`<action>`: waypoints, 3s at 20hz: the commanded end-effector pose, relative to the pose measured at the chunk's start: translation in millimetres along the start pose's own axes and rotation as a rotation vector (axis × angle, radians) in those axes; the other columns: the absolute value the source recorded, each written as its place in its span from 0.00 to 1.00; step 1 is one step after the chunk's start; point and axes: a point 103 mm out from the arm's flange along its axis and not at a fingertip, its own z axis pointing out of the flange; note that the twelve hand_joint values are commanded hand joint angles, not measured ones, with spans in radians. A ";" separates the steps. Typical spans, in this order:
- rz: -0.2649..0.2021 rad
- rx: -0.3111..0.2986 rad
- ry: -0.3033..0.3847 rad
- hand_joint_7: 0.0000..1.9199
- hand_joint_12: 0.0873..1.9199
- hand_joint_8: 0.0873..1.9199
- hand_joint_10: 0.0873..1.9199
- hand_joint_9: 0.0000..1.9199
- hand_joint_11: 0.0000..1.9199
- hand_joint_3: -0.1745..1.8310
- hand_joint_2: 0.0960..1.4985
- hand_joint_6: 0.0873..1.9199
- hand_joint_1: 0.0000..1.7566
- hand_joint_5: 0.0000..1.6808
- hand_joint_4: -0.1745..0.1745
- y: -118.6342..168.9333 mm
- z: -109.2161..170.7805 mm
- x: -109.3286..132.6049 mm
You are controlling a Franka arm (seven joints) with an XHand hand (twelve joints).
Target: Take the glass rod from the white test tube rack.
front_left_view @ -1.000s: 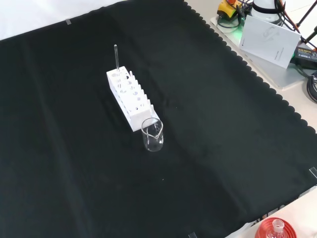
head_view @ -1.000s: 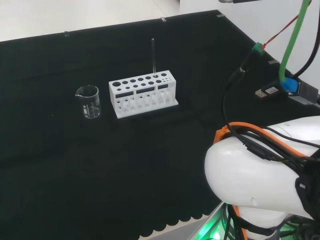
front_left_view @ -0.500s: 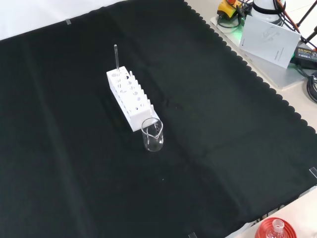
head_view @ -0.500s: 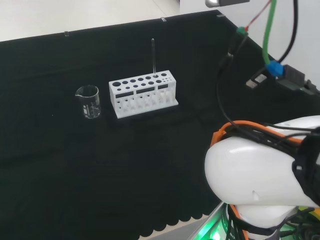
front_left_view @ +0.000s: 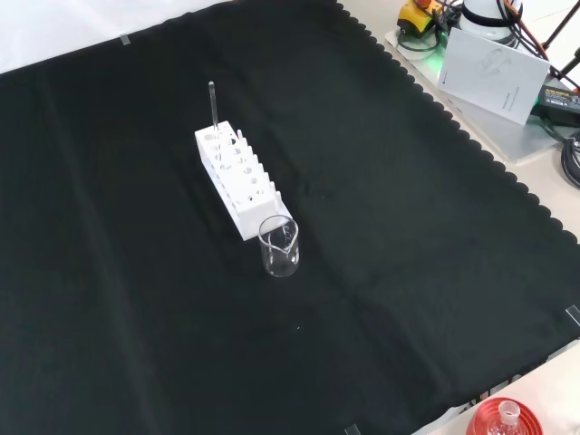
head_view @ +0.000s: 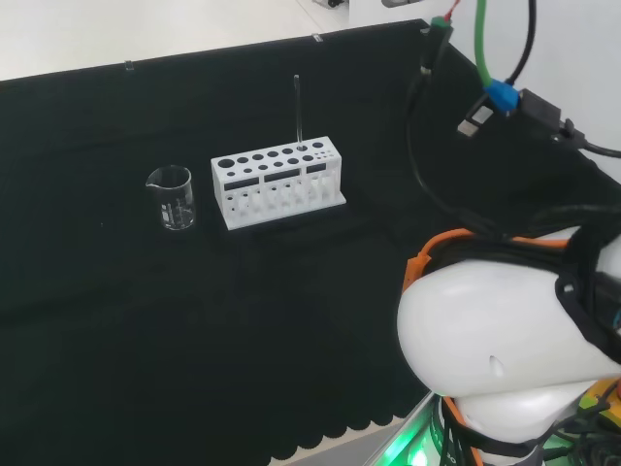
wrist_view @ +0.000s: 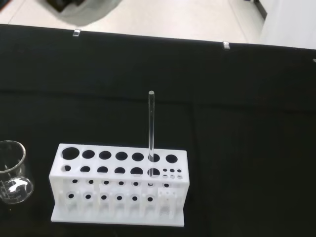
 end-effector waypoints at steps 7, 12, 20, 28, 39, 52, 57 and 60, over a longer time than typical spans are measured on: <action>-0.014 0.027 0.015 0.38 0.62 0.40 0.34 0.45 0.38 0.43 0.38 0.44 0.51 0.33 0.00 73.0 18.3 -12.9; -0.033 0.018 0.039 0.40 0.62 0.39 0.33 0.46 0.40 0.43 0.37 0.45 0.52 0.34 0.00 94.4 20.8 -10.2; -0.025 0.045 0.076 0.43 0.61 0.38 0.32 0.48 0.42 0.44 0.36 0.45 0.51 0.38 0.00 136.6 39.6 2.7; -0.020 0.055 0.089 0.47 0.61 0.37 0.31 0.52 0.44 0.44 0.35 0.45 0.52 0.43 0.00 164.5 52.4 0.4; -0.081 0.101 0.107 0.48 0.60 0.36 0.30 0.53 0.45 0.44 0.34 0.45 0.53 0.44 0.00 184.0 73.2 -4.2; -0.090 0.146 0.105 0.48 0.60 0.36 0.30 0.53 0.46 0.44 0.34 0.45 0.52 0.45 0.00 187.6 105.9 -5.9; -0.091 0.166 0.108 0.49 0.60 0.36 0.30 0.53 0.46 0.44 0.34 0.45 0.52 0.45 0.00 191.1 122.6 -7.0; -0.096 0.179 0.110 0.49 0.60 0.36 0.30 0.53 0.46 0.44 0.34 0.45 0.52 0.45 0.00 191.7 130.6 -5.5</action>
